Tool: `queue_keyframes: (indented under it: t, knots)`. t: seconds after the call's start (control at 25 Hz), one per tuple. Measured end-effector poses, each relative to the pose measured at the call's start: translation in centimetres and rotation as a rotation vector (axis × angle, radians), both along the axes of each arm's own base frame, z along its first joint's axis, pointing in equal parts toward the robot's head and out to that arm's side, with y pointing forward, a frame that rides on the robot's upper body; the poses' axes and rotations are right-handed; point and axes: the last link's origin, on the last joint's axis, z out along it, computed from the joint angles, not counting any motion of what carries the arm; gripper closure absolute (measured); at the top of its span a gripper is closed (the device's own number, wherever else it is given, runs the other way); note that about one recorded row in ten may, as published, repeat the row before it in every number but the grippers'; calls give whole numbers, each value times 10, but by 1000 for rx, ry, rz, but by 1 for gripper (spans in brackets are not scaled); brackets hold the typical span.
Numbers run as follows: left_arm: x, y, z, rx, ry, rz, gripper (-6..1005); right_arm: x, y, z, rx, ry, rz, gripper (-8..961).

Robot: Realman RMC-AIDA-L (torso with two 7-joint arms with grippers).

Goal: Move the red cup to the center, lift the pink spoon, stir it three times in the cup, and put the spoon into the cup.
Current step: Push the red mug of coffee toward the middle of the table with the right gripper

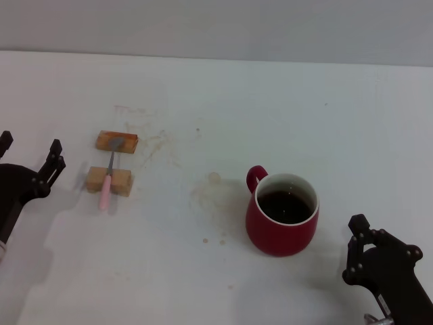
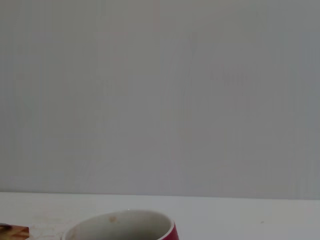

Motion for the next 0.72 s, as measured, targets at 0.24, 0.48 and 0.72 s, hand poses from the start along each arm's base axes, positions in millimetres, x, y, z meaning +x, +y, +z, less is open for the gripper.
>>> queue_keyframes:
  t: [0.24, 0.48, 0.72]
  knots:
    - [-2, -3, 0, 2, -2, 7, 156, 0, 0, 0, 1, -2, 0, 952]
    - [-2, -3, 0, 1, -1, 8, 156, -1, 0, 0, 0, 1, 2, 952]
    - [-2, -2, 0, 1, 0, 7, 156, -3, 1, -1, -4, 5, 14, 952]
